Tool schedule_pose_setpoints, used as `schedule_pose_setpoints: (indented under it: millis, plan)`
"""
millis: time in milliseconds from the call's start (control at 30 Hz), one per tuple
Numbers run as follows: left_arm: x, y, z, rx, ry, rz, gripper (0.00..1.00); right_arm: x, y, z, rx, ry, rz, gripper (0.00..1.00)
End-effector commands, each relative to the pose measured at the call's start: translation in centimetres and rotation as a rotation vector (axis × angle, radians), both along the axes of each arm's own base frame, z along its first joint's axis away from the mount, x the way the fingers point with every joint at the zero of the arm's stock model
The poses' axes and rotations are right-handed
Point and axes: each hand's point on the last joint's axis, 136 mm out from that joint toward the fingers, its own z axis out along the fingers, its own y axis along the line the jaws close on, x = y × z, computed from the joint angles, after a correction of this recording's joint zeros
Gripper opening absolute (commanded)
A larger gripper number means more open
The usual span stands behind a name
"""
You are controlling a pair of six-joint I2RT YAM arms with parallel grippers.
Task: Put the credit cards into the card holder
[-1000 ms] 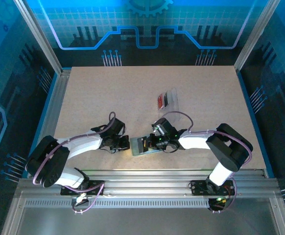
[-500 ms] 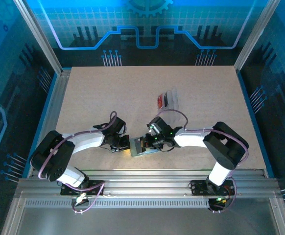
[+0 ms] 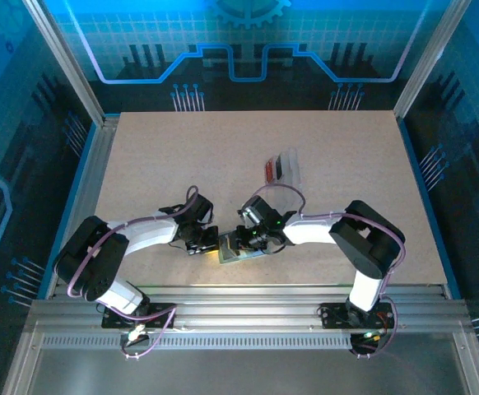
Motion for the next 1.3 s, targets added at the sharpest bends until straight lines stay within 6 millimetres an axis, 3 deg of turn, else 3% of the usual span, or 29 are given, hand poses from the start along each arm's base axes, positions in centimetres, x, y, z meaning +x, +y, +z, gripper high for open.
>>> schedule_pose_setpoints:
  millis: [0, 133, 300, 533, 733, 967, 1100, 1267]
  plan:
    - [-1.3, -0.3, -4.8, 0.061, 0.012, -0.058, 0.00, -3.3, -1.3, -1.9, -0.118, 0.064, 0.077, 0.33]
    - [-1.5, 0.0, -4.9, 0.071, 0.015, -0.053, 0.00, -3.6, -3.8, -1.5, -0.231, 0.042, 0.081, 0.44]
    - [-1.3, -0.2, -4.7, 0.062, 0.014, -0.048, 0.00, -2.9, -5.2, 0.1, -0.338, 0.001, 0.092, 0.49]
    - [-0.8, -1.0, -2.9, 0.009, 0.003, -0.058, 0.00, -2.4, -5.7, 1.9, -0.323, -0.032, 0.107, 0.55]
    - [0.1, -1.8, 0.7, -0.033, -0.058, -0.072, 0.00, -0.5, -6.6, 1.9, -0.272, -0.015, 0.026, 0.47]
    - [0.5, -3.6, 4.4, -0.083, -0.112, -0.123, 0.00, 1.5, -9.1, 2.6, -0.436, -0.116, 0.024, 0.28]
    - [0.4, -4.9, 5.0, -0.106, -0.117, -0.139, 0.00, 2.4, -9.7, 1.8, -0.522, -0.129, 0.056, 0.31]
    - [0.0, -5.2, 4.2, -0.107, -0.099, -0.142, 0.00, 3.4, -10.4, 1.1, -0.598, -0.151, 0.076, 0.39]
